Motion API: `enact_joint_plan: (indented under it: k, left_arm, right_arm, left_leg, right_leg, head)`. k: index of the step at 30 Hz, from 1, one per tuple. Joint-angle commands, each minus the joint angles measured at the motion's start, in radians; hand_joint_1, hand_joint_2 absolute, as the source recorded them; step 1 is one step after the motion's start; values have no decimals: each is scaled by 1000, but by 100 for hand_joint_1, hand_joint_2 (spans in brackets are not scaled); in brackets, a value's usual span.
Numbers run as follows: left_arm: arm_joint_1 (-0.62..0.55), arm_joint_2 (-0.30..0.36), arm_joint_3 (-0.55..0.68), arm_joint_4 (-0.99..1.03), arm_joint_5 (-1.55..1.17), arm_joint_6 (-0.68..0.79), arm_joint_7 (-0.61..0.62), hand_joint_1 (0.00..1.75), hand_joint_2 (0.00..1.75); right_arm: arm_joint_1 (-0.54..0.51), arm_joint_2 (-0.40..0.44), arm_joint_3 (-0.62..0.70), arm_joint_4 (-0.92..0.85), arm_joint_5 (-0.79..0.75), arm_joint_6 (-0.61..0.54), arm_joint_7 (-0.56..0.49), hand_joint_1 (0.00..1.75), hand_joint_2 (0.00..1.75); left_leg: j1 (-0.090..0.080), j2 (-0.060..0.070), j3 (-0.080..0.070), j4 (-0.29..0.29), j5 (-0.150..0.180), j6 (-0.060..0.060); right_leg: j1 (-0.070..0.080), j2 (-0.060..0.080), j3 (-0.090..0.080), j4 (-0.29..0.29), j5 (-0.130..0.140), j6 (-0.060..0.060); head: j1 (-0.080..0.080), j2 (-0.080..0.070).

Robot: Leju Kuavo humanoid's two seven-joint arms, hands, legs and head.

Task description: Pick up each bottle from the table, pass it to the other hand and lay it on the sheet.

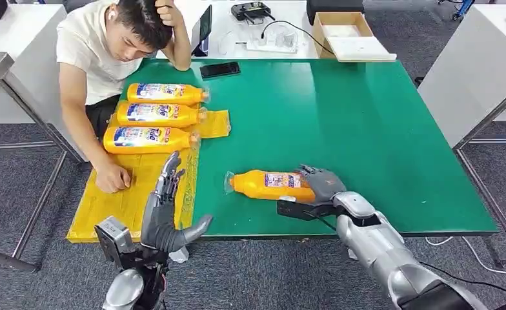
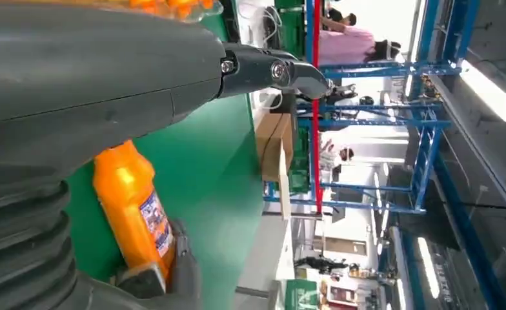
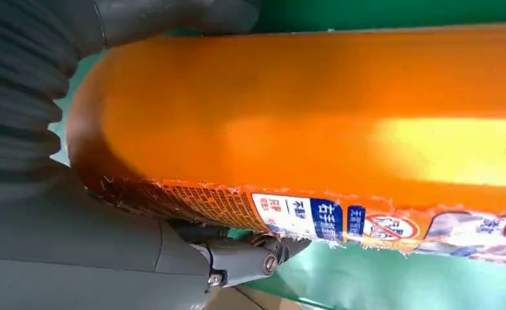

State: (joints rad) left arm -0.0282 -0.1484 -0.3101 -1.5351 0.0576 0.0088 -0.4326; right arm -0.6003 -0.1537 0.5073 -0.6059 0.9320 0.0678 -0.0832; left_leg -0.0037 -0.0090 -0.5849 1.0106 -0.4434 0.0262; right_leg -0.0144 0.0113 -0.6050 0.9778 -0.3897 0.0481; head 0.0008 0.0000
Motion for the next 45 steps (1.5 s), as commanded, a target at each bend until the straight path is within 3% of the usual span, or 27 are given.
enact_joint_plan:
  k: [1,8,12,18,31,34,38,41,45]
  left_arm:
    - [-89,13,-35,138,30,-26,13,0,175]
    - [-105,7,-20,176,129,-46,51,0,175]
    - [-104,10,-19,175,131,-46,51,0,175]
    - [-89,18,2,192,197,32,156,0,175]
    - [-93,23,1,203,203,34,154,0,175]
    - [-89,29,4,233,266,84,221,0,175]
    - [-87,41,-34,256,284,106,195,0,175]
    - [-85,60,-82,217,267,74,162,0,175]
    - [-78,103,-149,156,211,-30,123,0,175]
  right_arm:
    - [22,-2,82,199,-34,79,-13,175,175]
    - [69,11,3,193,-173,116,-126,175,175]
    - [73,13,6,192,-172,114,-125,175,175]
    - [173,66,-104,11,-355,6,-284,175,175]
    - [181,66,-101,-11,-359,1,-266,175,175]
    - [239,110,-153,-144,-420,-115,-334,175,175]
    - [344,167,-185,-394,-519,-181,-360,175,175]
    - [363,183,-182,-448,-555,-205,-370,175,175]
    - [335,196,-132,-405,-570,-150,-394,175,175]
  left_leg:
    - [1,-4,3,-2,1,-1]
    - [2,-7,8,-3,1,-2]
    - [2,-6,9,-4,1,-1]
    - [3,-3,12,-4,-2,-2]
    - [3,0,10,-1,-3,-2]
    - [3,1,10,-2,-3,-2]
    - [3,2,6,-1,-3,-2]
    - [3,1,0,-1,-3,-2]
    - [3,1,-4,0,-4,-3]
  right_leg:
    - [1,-5,5,-2,0,-1]
    - [2,-7,11,-5,-1,-2]
    - [3,-7,12,-6,0,-2]
    - [3,-4,14,-6,0,-2]
    - [3,0,11,-3,-1,-1]
    - [3,1,11,-3,-1,-2]
    - [3,3,7,-2,-1,-2]
    - [2,2,2,0,-1,-2]
    - [3,2,-3,1,-2,-2]
  head:
    - [-1,0]
    - [0,0]
    - [0,0]
    - [0,0]
    - [0,0]
    - [0,0]
    - [0,0]
    - [-1,0]
    - [0,0]
